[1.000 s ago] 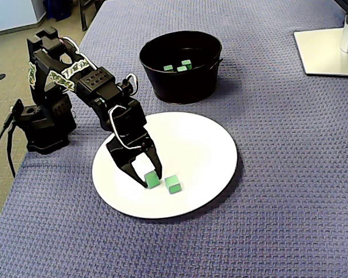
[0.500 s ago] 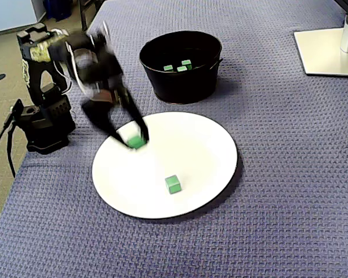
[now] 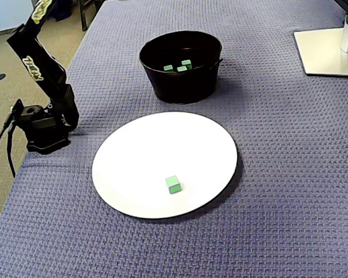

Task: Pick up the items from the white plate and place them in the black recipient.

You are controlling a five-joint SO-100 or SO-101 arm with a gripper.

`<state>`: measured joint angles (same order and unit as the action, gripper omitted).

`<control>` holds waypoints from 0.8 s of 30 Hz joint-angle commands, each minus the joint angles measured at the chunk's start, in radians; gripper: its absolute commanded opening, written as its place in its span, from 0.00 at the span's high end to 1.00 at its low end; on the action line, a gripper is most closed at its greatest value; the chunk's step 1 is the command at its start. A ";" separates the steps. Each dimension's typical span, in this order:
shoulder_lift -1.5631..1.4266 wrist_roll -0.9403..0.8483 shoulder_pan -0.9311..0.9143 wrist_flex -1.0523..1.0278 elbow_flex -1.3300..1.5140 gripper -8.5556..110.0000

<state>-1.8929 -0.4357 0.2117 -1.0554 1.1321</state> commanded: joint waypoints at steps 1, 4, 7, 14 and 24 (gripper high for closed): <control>0.077 0.002 0.224 0.140 0.103 0.93; 0.192 0.011 0.287 0.229 0.207 0.93; 0.301 0.067 0.305 0.308 0.288 0.93; 0.485 0.078 0.331 0.465 0.442 0.93; 0.440 0.091 0.328 0.396 0.471 0.57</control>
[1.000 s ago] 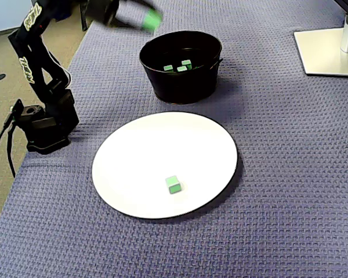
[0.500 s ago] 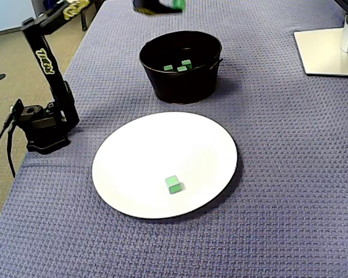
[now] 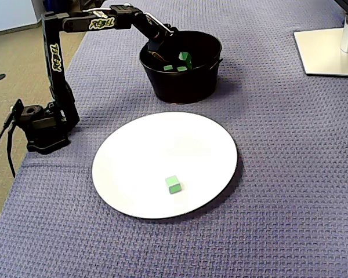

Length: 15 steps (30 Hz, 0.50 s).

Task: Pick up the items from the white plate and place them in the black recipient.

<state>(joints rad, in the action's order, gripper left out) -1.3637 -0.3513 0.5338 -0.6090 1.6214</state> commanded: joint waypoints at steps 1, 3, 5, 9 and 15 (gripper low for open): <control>-0.120 -0.009 -0.002 -0.092 -0.035 0.55; -0.196 -0.048 -0.032 -0.181 -0.084 0.53; -0.281 -0.092 -0.075 -0.278 -0.166 0.53; -0.413 -0.193 -0.201 -0.518 -0.445 0.53; -0.497 -0.261 -0.566 -0.689 -0.704 0.51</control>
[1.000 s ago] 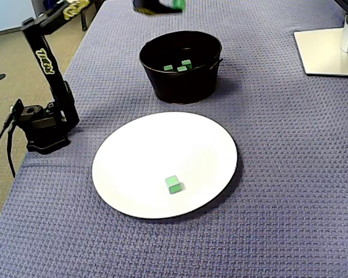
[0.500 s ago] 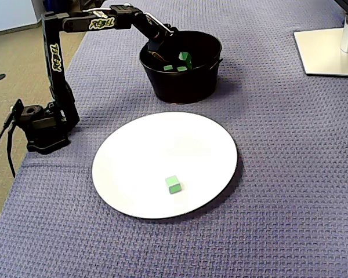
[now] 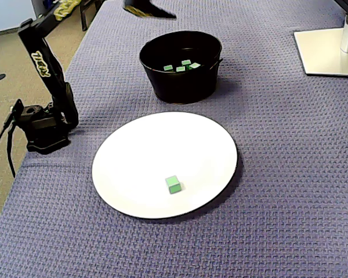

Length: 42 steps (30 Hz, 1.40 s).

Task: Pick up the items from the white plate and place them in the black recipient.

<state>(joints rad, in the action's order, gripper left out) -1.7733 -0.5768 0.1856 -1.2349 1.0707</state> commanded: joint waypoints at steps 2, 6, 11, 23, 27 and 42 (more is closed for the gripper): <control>-0.094 0.000 -0.382 -0.038 -0.147 0.53; -0.012 0.064 -0.626 -0.058 -0.161 0.55; 0.262 0.086 -0.761 -0.160 -0.250 0.55; 0.948 -0.081 -0.810 -0.281 -0.538 0.58; 1.065 -0.120 -0.793 -0.293 -0.601 0.59; 1.278 -0.230 -0.802 -0.308 -0.744 0.64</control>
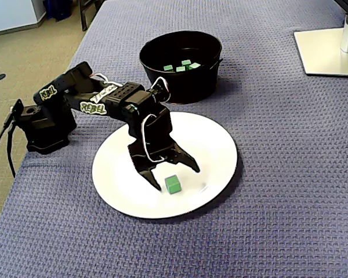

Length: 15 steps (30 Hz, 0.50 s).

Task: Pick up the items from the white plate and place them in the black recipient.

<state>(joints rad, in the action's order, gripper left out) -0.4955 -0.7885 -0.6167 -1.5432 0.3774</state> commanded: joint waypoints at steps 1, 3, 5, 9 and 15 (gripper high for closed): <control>0.005 -0.020 0.000 0.003 -0.051 0.64; 0.011 -0.021 -0.002 0.018 -0.051 0.67; 0.012 -0.021 -0.003 0.029 -0.052 0.71; 0.017 -0.028 -0.008 0.035 -0.066 0.80; 0.031 -0.038 -0.015 0.035 -0.078 0.93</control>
<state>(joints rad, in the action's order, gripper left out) -0.4633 -0.8145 -0.6182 -1.5248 0.3283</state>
